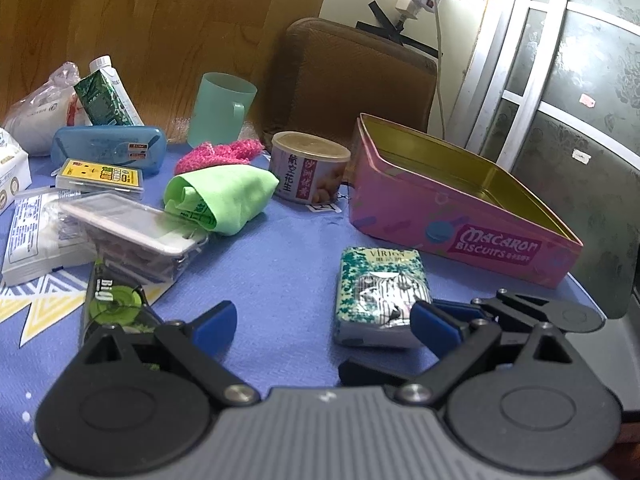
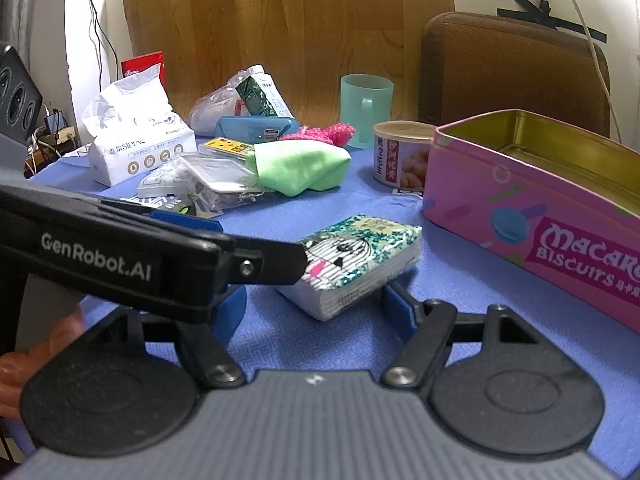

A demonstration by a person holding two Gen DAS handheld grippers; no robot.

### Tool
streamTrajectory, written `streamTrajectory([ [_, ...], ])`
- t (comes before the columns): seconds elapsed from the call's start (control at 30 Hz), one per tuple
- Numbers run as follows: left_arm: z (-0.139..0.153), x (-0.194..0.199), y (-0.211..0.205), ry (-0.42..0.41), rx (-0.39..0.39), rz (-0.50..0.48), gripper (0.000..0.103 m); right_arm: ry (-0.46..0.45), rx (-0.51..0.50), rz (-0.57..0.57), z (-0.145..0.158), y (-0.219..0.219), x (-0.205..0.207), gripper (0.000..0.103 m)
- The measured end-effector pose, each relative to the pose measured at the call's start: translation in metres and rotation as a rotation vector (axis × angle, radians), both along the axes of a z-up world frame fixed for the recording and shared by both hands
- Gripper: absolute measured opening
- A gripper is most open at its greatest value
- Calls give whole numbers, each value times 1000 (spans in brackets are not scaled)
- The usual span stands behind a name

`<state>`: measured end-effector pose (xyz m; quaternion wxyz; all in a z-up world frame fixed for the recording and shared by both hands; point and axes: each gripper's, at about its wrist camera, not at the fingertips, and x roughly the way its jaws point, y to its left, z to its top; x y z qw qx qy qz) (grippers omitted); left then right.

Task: Organize soft objects

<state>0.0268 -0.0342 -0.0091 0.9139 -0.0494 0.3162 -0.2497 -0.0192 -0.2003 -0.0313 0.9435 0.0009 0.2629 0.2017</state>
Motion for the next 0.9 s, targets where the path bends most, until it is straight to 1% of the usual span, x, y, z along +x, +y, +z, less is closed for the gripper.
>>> streamTrajectory([
  [0.17, -2, 2, 0, 14, 6, 11, 97, 0, 6, -1, 0, -1, 0, 77],
  [0.3, -2, 2, -2, 11, 32, 25, 102, 1, 10, -6, 0, -2, 0, 77],
  [0.67, -4, 5, -4, 19, 59, 41, 103, 4, 13, -8, 0, -3, 0, 77],
  [0.8, -5, 7, -4, 16, 79, 96, 103, 7, 16, -21, 0, -4, 0, 77],
  [0.9, -5, 6, -2, 15, 77, 106, 103, 16, 33, -33, 0, -7, -1, 81],
])
